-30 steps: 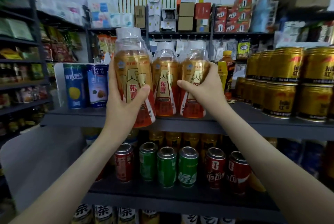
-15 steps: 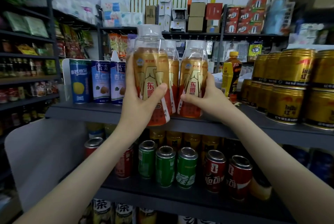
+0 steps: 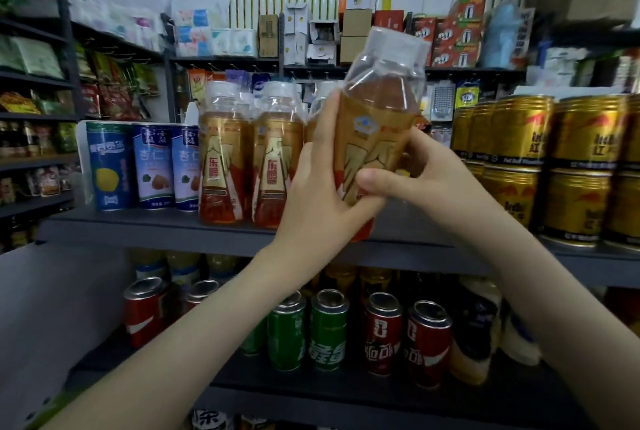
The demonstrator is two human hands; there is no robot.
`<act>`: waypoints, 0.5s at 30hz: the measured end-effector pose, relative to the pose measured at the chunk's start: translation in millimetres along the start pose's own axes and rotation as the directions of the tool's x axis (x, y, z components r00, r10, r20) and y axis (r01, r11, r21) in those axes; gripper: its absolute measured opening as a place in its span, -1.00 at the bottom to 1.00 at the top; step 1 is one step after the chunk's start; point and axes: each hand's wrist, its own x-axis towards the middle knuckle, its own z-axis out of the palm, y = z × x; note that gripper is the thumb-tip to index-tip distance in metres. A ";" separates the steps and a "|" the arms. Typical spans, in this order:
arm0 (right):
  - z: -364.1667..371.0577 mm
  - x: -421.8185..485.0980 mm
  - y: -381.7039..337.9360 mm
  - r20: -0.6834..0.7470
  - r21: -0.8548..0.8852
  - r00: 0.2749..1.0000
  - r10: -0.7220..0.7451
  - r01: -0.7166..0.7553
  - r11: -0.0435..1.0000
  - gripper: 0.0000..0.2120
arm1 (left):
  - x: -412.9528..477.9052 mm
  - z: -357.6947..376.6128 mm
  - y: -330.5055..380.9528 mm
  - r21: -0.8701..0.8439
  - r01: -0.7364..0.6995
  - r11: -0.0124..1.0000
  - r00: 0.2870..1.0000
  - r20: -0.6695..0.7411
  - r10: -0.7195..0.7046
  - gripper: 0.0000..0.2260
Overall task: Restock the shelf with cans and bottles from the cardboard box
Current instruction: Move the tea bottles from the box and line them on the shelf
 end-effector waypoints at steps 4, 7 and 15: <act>-30.2 -2.7 4.1 0.000 0.091 1.000 0.019 -0.019 0.996 -0.55 | 17.9 16.1 5.5 0.050 -0.048 0.998 0.987 0.158 0.040 -0.07; -44.2 4.8 13.4 -0.007 0.239 0.996 0.091 -0.087 0.967 -0.63 | 31.5 17.1 5.7 0.208 -0.109 0.972 0.947 0.318 0.038 -0.09; -51.0 66.0 70.0 -0.032 0.127 0.936 0.350 -0.344 0.930 -0.60 | 52.3 -21.7 -35.0 0.800 -0.388 0.458 0.920 0.307 0.244 -0.38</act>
